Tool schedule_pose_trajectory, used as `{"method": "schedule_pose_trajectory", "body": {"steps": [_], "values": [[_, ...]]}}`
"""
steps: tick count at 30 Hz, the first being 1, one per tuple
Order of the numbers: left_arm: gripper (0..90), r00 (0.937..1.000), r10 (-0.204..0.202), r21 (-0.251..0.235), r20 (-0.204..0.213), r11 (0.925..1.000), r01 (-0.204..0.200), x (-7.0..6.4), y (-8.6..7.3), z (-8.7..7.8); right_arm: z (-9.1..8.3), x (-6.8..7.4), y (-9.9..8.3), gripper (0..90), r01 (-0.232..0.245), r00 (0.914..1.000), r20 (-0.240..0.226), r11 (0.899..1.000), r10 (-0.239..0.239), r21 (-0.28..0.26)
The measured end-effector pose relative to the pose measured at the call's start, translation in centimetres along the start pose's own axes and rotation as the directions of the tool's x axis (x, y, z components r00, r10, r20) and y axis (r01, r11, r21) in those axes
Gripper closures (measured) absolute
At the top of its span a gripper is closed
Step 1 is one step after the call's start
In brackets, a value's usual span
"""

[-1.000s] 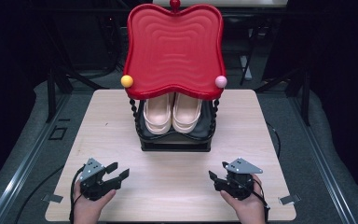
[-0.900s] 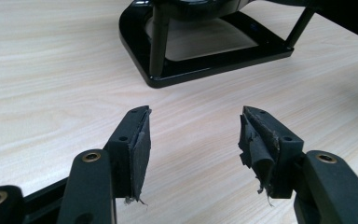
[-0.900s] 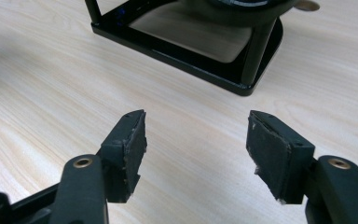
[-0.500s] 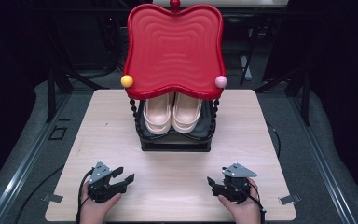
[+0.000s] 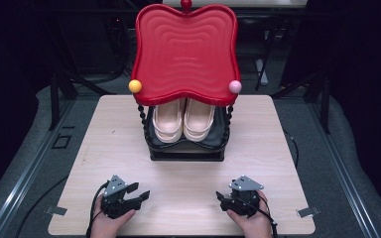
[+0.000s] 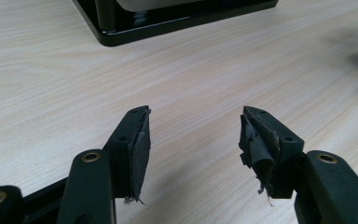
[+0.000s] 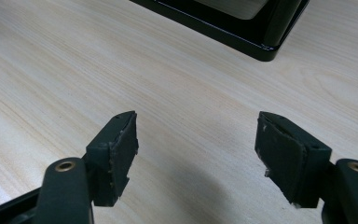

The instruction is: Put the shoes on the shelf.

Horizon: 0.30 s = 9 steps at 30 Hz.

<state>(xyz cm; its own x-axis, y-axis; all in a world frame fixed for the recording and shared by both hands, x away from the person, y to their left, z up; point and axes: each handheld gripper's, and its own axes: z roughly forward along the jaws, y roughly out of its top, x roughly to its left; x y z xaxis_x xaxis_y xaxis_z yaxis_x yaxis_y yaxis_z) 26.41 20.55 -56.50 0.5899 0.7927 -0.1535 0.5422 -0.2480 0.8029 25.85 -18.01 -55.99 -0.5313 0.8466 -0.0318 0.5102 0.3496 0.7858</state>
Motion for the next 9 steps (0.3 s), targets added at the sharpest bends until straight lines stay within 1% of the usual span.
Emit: {"method": "schedule_pose_trajectory", "body": {"steps": [1, 2, 3, 5, 9], "values": [[43.5, 1.0000, -0.003, 0.001, 0.000, 1.0000, 0.003, -0.02, -0.02, 0.03, 0.07, -0.01, -0.04, 29.6, 0.001, 1.0000, 0.000, 1.000, -0.001, 0.002], [43.5, 1.0000, -0.003, 0.002, -0.001, 1.0000, 0.003, -0.03, -0.03, 0.06, -0.06, -0.05, -0.01, 29.5, 0.004, 1.0000, -0.003, 1.000, -0.004, 0.026], [43.5, 1.0000, -0.001, 0.002, -0.001, 1.0000, 0.001, -0.02, -0.02, 0.05, 0.20, 0.02, -0.11, 29.5, -0.004, 1.0000, -0.002, 1.000, 0.004, 0.004], [43.4, 1.0000, -0.003, 0.000, -0.002, 1.0000, 0.003, 0.00, 0.01, 0.06, 0.25, -0.01, -0.15, 29.4, 0.002, 1.0000, -0.002, 1.000, -0.002, 0.013], [43.3, 1.0000, -0.001, 0.003, 0.000, 1.0000, 0.001, 0.14, 0.01, 0.16, 0.25, 0.02, -0.15, 28.2, -0.005, 1.0000, -0.004, 1.000, 0.005, 0.002]]}}
